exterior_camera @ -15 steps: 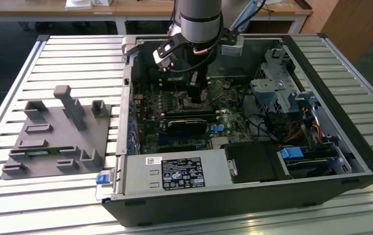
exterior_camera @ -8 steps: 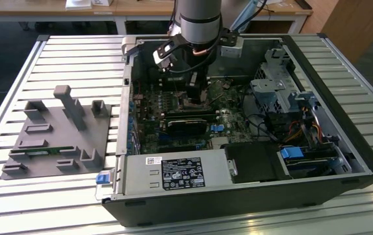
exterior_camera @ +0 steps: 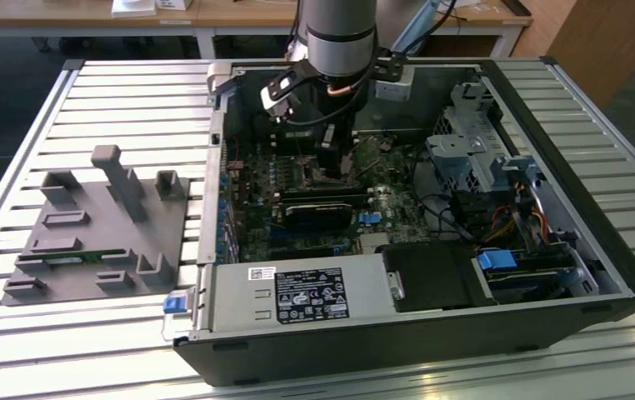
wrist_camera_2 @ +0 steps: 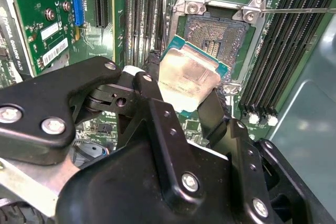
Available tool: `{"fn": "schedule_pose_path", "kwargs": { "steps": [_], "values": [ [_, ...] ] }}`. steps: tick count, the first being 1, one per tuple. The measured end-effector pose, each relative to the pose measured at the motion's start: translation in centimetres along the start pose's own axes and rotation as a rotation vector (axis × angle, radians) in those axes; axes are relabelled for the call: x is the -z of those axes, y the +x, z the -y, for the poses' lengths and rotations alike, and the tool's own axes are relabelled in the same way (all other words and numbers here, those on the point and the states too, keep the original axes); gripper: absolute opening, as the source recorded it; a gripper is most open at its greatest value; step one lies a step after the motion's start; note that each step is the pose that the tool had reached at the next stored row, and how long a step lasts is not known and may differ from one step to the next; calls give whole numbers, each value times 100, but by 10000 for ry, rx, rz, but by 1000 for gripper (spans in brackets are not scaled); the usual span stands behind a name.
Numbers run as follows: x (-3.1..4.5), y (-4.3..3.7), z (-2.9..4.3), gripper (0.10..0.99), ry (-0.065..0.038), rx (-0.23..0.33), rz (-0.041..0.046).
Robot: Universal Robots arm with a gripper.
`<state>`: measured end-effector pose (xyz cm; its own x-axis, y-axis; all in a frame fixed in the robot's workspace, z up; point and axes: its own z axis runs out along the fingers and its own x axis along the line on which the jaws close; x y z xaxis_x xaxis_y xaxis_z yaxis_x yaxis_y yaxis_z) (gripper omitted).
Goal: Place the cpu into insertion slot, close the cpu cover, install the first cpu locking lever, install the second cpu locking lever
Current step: 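Place the cpu into insertion slot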
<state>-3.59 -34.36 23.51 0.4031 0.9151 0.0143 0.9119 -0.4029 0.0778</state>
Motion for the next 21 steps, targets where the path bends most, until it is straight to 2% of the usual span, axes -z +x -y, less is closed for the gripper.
{"fn": "schedule_pose_path", "kwargs": {
  "steps": [9,15,21],
  "values": [
    [-76,-4,12,541,9,-144,16],
    [-81,5,19,541,17,455,-29],
    [-89,6,21,541,31,1477,-110]
  ]
}}
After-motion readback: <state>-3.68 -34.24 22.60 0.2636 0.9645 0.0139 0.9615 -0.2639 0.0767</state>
